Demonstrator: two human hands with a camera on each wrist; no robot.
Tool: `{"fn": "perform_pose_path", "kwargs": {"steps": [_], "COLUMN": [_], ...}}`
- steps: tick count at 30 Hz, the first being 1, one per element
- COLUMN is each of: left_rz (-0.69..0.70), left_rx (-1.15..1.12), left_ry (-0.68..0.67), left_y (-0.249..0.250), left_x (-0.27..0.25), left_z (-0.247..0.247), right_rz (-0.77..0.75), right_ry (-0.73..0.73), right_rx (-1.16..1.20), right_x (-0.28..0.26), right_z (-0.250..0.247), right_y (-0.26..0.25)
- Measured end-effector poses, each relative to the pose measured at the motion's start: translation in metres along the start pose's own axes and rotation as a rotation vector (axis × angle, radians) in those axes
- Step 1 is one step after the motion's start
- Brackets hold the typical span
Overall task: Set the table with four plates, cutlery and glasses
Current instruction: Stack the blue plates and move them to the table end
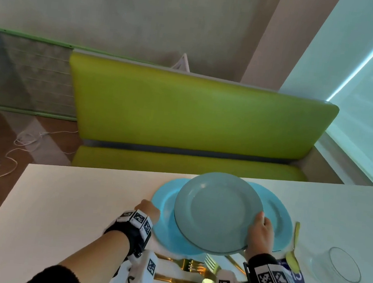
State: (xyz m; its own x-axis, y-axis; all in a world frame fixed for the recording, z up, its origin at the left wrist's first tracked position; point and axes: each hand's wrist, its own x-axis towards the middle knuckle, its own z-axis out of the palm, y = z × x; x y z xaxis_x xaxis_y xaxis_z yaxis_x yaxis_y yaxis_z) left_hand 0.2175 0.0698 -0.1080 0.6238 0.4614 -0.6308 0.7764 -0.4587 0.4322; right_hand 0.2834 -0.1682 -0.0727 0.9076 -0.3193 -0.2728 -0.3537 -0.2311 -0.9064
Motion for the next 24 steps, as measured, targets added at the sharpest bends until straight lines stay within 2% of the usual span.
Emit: {"fn": "perform_pose_path", "kwargs": {"steps": [4, 9, 15, 21, 24], "left_rz": [-0.006, -0.001, -0.012, -0.024, -0.032], "left_rx": [-0.067, -0.334, -0.746, -0.953, -0.99], "left_ry": [-0.028, -0.043, 0.067, 0.151, 0.169], "left_y": [-0.004, -0.007, 0.003, 0.004, 0.013], "left_x": [0.014, 0.016, 0.0, 0.0, -0.025], "left_z": [0.003, 0.007, 0.006, 0.018, 0.009], "right_rz": [0.0, 0.064, 0.147, 0.083, -0.041], "right_ry": [-0.02, -0.067, -0.126, -0.165, -0.116], "right_rx": [0.012, 0.066, 0.146, 0.082, -0.097], "right_x": [0.009, 0.008, -0.007, -0.019, -0.02], "right_z": [0.021, 0.034, 0.035, 0.026, 0.016], "right_y": [0.014, 0.03, 0.026, 0.011, 0.004]}}
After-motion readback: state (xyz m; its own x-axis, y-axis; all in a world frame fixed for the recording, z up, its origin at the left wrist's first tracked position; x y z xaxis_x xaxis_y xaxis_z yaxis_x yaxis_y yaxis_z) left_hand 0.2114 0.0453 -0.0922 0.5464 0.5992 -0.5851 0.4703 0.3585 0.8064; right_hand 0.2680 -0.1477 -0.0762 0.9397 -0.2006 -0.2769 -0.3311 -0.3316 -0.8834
